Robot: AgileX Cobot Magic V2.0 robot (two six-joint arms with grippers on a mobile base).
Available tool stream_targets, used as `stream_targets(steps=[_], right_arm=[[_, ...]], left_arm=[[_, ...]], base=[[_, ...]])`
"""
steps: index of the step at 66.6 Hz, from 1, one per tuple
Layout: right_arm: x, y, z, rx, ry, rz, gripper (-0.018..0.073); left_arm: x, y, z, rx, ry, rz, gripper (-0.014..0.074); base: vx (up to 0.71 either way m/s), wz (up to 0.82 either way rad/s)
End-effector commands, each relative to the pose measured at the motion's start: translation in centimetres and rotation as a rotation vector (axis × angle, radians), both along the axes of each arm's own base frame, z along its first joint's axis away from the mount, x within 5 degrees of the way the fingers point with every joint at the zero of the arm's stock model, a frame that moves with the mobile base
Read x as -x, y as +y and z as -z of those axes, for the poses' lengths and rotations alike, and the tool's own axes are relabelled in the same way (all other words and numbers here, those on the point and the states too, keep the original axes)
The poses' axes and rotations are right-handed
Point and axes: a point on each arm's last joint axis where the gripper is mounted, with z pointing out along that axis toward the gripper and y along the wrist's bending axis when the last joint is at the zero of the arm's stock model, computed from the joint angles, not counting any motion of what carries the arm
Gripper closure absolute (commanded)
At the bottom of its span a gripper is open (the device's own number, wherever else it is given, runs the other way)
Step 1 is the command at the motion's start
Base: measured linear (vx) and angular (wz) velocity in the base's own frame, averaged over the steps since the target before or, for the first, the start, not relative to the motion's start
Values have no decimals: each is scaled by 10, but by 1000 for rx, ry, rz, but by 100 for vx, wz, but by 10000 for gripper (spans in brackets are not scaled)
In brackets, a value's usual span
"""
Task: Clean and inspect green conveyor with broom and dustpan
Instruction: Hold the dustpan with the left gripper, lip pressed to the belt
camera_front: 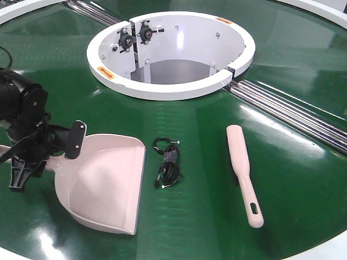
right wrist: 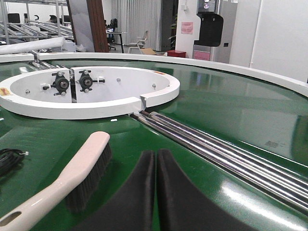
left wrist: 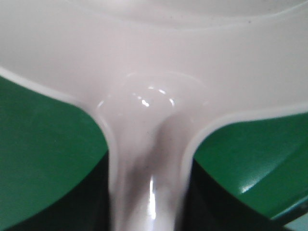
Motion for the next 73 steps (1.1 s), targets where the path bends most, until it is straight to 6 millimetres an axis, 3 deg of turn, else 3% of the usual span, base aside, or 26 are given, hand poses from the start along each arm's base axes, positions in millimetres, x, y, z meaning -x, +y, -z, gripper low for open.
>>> stream_targets(steps=[1, 60, 73], right_arm=[[1, 0, -6, 3, -83, 0, 568], [1, 0, -6, 3, -83, 0, 568], [1, 0, -6, 3, -83, 0, 568]], left_arm=[[1, 0, -25, -3, -92, -51, 604], [6, 1, -24, -9, -57, -127, 604], [-4, -4, -44, 52, -120, -143, 604]], base=[[0, 0], [0, 0], [0, 0]])
